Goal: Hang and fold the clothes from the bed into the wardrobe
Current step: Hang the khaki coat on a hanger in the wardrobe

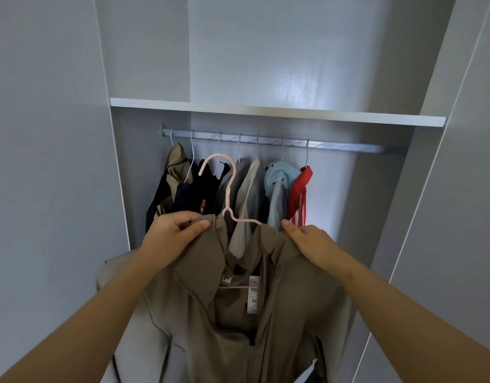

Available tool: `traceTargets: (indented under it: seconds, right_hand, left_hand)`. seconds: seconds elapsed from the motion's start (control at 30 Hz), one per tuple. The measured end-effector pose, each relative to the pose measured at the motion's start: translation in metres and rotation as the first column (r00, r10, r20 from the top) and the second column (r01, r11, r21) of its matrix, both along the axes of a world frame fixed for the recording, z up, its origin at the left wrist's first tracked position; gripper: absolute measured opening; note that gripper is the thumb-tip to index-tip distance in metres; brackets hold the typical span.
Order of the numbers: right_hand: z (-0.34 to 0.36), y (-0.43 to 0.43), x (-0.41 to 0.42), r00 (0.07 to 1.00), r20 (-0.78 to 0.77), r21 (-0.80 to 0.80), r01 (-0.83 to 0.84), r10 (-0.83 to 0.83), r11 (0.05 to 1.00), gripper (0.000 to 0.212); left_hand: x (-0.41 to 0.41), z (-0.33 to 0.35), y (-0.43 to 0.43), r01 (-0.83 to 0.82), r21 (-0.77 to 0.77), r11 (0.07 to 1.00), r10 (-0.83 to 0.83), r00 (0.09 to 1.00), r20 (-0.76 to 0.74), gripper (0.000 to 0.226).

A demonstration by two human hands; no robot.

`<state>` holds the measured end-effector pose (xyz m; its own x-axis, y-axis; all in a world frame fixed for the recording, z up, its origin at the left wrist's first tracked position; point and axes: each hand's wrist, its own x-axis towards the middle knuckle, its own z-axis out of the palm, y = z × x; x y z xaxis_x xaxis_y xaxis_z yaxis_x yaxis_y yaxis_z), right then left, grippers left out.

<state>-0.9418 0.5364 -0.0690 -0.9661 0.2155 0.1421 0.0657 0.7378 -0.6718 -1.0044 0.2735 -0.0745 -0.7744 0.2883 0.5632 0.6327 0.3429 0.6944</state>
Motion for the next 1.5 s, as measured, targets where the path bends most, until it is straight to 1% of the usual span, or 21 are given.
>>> traceTargets:
  seconds: [0.13, 0.2, 0.33, 0.4, 0.43, 0.5, 0.57, 0.6, 0.73, 0.83, 0.9, 0.93, 1.0, 1.07, 1.1, 1.17, 1.23, 1.3, 1.4, 1.43, 1.5]
  right_hand:
    - [-0.002, -0.015, -0.001, 0.997, -0.068, 0.012, -0.047, 0.048, 0.999, 0.060]
    - [-0.002, -0.019, -0.002, 0.993, -0.102, -0.067, -0.060, 0.053, 0.996, 0.058]
    - [-0.004, -0.015, 0.003, 0.997, -0.074, -0.205, -0.046, 0.032, 0.978, 0.053]
    - [-0.004, -0.013, 0.006, 0.998, -0.058, -0.278, -0.041, 0.026, 0.960, 0.047]
    - [-0.004, -0.012, 0.007, 0.998, -0.056, -0.313, -0.040, 0.024, 0.949, 0.047]
    - [-0.004, -0.011, 0.008, 0.998, -0.067, -0.378, -0.019, -0.007, 0.925, 0.049]
    - [-0.007, -0.008, 0.009, 0.993, -0.102, -0.439, 0.005, -0.055, 0.899, 0.043]
    - [-0.009, -0.007, 0.010, 0.990, -0.114, -0.454, 0.018, -0.078, 0.891, 0.040]
    - [-0.016, -0.004, 0.010, 0.986, -0.136, -0.405, 0.036, -0.099, 0.914, 0.047]
    - [-0.020, -0.007, 0.010, 0.985, -0.166, -0.334, -0.003, -0.056, 0.942, 0.048]
    - [-0.023, -0.009, 0.010, 0.981, -0.188, -0.320, -0.025, -0.038, 0.947, 0.045]
    - [-0.023, -0.010, 0.010, 0.979, -0.199, -0.318, -0.024, -0.042, 0.948, 0.042]
    - [-0.022, -0.008, 0.010, 0.970, -0.229, -0.322, 0.001, -0.079, 0.947, 0.035]
    - [-0.021, -0.002, 0.010, 0.955, -0.265, -0.318, 0.044, -0.133, 0.947, 0.036]
    - [-0.021, 0.002, 0.010, 0.946, -0.283, -0.313, 0.066, -0.160, 0.947, 0.038]
    - [-0.023, 0.007, 0.009, 0.930, -0.305, -0.284, 0.117, -0.206, 0.952, 0.040]
    - [-0.026, 0.008, 0.009, 0.904, -0.343, -0.255, 0.173, -0.257, 0.951, 0.041]
    - [-0.025, 0.008, 0.010, 0.843, -0.438, -0.269, 0.208, -0.311, 0.941, 0.041]
    - [-0.017, 0.009, 0.013, 0.725, -0.554, -0.315, 0.273, -0.410, 0.909, 0.036]
    - [-0.013, 0.008, 0.016, 0.738, -0.545, -0.362, 0.219, -0.397, 0.906, 0.031]
    - [-0.003, 0.004, 0.021, 0.902, -0.395, -0.426, -0.010, -0.176, 0.905, 0.019]
  left_hand:
    - [-0.001, 0.001, 0.009, 0.029, 0.013, 1.000, -0.029, 0.998, 0.062, 0.024]
    - [-0.005, 0.005, 0.013, -0.041, 0.145, 0.989, 0.019, 0.988, 0.151, 0.027]
    - [-0.013, 0.018, 0.020, -0.227, 0.651, 0.725, -0.006, 0.942, 0.336, 0.026]
    - [-0.015, 0.023, 0.020, -0.134, 0.718, 0.683, -0.122, 0.948, 0.293, 0.018]
    - [-0.016, 0.023, 0.020, -0.057, 0.646, 0.761, -0.168, 0.945, 0.282, 0.020]
    - [-0.016, 0.021, 0.019, 0.098, 0.201, 0.975, -0.154, 0.946, 0.285, 0.019]
    - [-0.016, 0.019, 0.017, 0.107, -0.201, 0.974, -0.043, 0.954, 0.296, 0.012]
    - [-0.016, 0.018, 0.016, 0.091, -0.261, 0.961, -0.003, 0.948, 0.319, 0.016]
    - [-0.012, 0.020, 0.023, 0.119, -0.102, 0.988, -0.074, 0.928, 0.366, 0.014]
    - [-0.013, 0.029, 0.032, -0.052, 0.217, 0.975, 0.005, 0.978, 0.209, 0.023]
    - [-0.014, 0.036, 0.038, -0.093, 0.294, 0.951, 0.064, 0.992, 0.107, 0.018]
    - [-0.015, 0.037, 0.041, -0.057, 0.245, 0.968, 0.036, 0.995, 0.090, 0.019]
    - [-0.015, 0.033, 0.045, 0.028, -0.117, 0.993, -0.011, 0.990, 0.144, 0.021]
    - [-0.014, 0.026, 0.041, 0.135, -0.462, 0.877, -0.004, 0.962, 0.273, 0.032]
    - [-0.014, 0.023, 0.039, 0.192, -0.525, 0.829, -0.029, 0.953, 0.302, 0.033]
    - [-0.014, 0.018, 0.038, 0.255, -0.527, 0.810, -0.129, 0.956, 0.264, 0.026]
    - [-0.015, 0.011, 0.043, 0.241, -0.398, 0.885, -0.156, 0.960, 0.234, 0.024]
    - [-0.017, 0.007, 0.048, 0.121, -0.247, 0.961, -0.068, 0.975, 0.212, 0.024]
    - [-0.020, 0.008, 0.051, -0.060, -0.193, 0.979, 0.089, 0.985, 0.146, 0.021]
    - [-0.021, 0.009, 0.051, -0.091, -0.189, 0.978, 0.116, 0.985, 0.127, 0.020]
    - [-0.021, 0.013, 0.054, -0.105, -0.161, 0.981, 0.120, 0.989, 0.088, 0.018]
